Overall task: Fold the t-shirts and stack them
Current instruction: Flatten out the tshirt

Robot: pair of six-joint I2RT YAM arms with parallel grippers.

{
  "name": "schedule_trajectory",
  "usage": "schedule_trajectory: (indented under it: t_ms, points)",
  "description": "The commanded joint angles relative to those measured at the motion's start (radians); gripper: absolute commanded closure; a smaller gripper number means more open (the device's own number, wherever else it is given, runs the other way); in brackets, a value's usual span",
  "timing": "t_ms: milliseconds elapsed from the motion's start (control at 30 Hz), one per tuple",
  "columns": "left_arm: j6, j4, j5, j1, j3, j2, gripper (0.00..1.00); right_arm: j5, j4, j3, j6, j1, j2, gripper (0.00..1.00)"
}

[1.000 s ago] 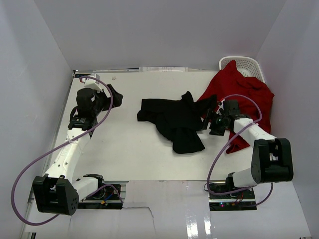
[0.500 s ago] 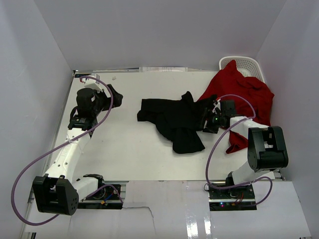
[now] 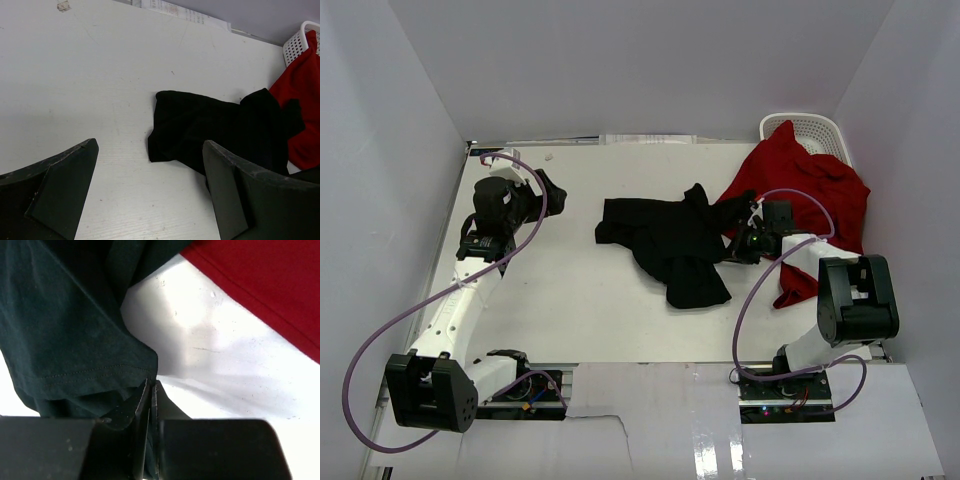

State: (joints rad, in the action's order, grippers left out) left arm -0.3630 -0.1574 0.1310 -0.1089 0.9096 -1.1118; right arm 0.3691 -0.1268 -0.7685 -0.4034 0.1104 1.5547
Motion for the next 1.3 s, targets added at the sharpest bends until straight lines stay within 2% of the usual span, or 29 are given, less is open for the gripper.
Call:
schedule_trajectory:
  t_ms: [0,133,233,267,333,367,467,500,633,733,767,867,1033,1267]
  points:
    - [0.010,0.004,-0.001,-0.006,0.012,0.017,0.04,0.025,-0.011,-0.038,0.008,-0.003,-0.051,0.92]
    - [0.009,0.004,0.002,-0.006,0.015,0.012,0.04,0.151,-0.109,-0.162,-0.020,0.005,-0.116,0.92]
    - [0.016,0.010,0.015,-0.014,0.012,0.010,0.04,0.212,-0.215,-0.406,-0.020,0.029,-0.159,0.92]
    - [0.018,0.022,0.018,-0.017,0.008,0.010,0.04,0.235,-0.290,-0.563,-0.018,0.034,-0.162,0.92]
    - [0.036,0.039,0.057,-0.029,0.002,0.007,0.04,0.284,-0.353,-0.722,-0.020,0.048,-0.159,0.92]
    - [0.061,0.061,0.076,-0.043,-0.005,0.000,0.04,0.303,-0.406,-0.874,-0.028,0.048,-0.150,0.92]
    - [0.116,0.082,0.113,-0.081,-0.006,-0.022,0.04,0.314,-0.464,-1.075,-0.038,0.048,-0.116,0.92]
    - [0.152,0.082,0.117,-0.106,-0.003,-0.043,0.05,0.315,-0.490,-1.188,-0.043,0.048,-0.102,0.92]
    - [0.246,0.087,0.180,-0.158,0.009,-0.088,0.08,0.315,-0.487,-1.382,-0.060,0.046,-0.021,0.92]
    - [0.355,0.104,0.208,-0.234,0.018,-0.115,0.09,0.303,-0.464,-1.481,-0.086,0.037,0.034,0.92]
    - [0.402,0.105,0.199,-0.288,0.023,-0.126,0.09,0.309,-0.456,-1.492,-0.097,0.034,0.045,0.92]
    - [0.510,0.137,0.223,-0.340,0.032,-0.163,0.10,0.323,-0.430,-1.500,-0.120,0.022,0.065,0.92]
    - [0.642,0.321,0.386,-0.341,-0.067,-0.183,0.09,0.326,-0.430,-1.464,-0.092,0.006,0.044,0.92]
    - [0.753,0.337,0.407,-0.318,-0.003,-0.351,0.12,0.390,-0.432,-1.430,-0.086,-0.035,0.027,0.92]
